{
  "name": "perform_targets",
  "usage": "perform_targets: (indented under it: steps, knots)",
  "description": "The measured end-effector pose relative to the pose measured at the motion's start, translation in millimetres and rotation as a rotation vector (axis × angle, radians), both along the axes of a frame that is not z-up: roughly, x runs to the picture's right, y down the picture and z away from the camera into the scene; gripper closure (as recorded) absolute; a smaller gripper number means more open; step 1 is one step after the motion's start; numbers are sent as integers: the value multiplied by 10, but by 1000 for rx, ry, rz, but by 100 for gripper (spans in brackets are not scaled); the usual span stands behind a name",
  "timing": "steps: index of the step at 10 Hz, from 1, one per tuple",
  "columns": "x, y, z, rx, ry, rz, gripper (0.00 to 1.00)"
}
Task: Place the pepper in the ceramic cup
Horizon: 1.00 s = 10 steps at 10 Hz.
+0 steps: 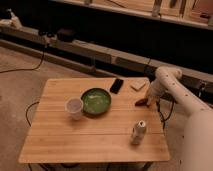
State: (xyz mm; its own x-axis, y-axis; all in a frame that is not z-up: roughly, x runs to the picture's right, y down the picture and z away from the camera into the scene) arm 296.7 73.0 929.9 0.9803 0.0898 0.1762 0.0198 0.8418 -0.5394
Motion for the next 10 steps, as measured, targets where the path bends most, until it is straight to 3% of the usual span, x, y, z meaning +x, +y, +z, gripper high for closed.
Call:
perform_targets:
  steps: [3, 6, 10]
  knots:
    - [-267, -451, -363, 51, -81, 9, 86]
    - [-581, -1096, -691, 130, -136, -14, 86]
    - [-1177, -1448, -792, 147, -198, -68, 86]
